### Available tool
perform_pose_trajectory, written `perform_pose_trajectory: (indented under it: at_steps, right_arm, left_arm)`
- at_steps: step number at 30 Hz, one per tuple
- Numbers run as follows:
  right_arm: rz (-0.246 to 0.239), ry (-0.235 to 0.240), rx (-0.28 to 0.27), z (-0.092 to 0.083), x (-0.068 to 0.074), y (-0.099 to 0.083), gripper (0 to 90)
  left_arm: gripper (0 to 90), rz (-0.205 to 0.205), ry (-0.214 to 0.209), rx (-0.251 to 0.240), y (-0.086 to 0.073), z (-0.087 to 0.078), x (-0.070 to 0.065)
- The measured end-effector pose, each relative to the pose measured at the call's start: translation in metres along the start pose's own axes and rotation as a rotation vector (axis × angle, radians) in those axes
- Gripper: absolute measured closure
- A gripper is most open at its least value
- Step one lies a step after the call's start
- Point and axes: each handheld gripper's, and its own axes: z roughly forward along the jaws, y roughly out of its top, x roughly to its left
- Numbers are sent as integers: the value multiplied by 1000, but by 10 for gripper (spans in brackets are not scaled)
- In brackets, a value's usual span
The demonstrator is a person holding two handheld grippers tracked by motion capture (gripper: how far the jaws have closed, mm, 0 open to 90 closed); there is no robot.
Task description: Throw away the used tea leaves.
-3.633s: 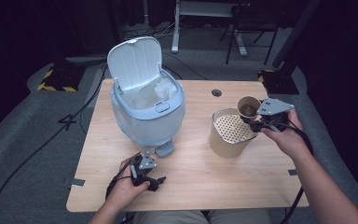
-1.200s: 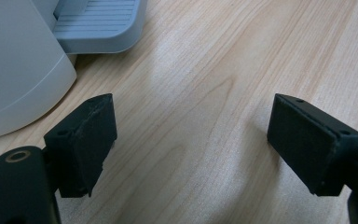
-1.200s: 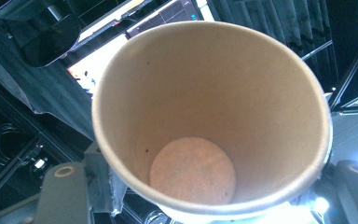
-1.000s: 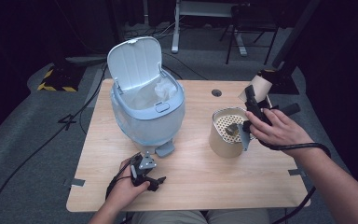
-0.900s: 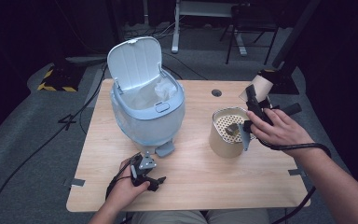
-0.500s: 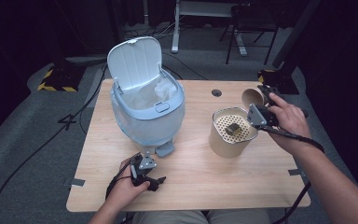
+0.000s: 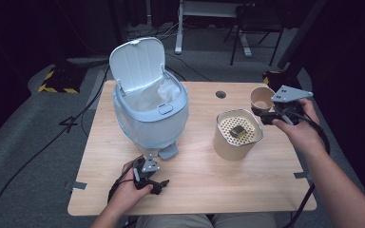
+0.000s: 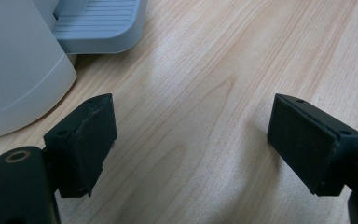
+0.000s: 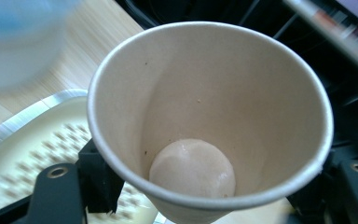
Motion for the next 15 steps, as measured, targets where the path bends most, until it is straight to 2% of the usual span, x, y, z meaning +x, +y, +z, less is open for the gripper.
perform_pose_trajectory:
  at_steps: [2, 4, 8, 15]
  right_arm:
    - [108, 67, -25, -2, -4, -1, 285]
    - [163, 104, -40, -4, -7, -1, 284]
    - [182, 125, -41, -5, -8, 0, 285]
    - [177, 143, -49, -5, -7, 5, 284]
  left_arm:
    - [162, 0, 0, 0, 0, 0, 0]
    - [162, -1, 0, -1, 0, 0, 0]
    - [162, 0, 0, 0, 0, 0, 0]
    - [162, -1, 0, 1, 0, 0, 0]
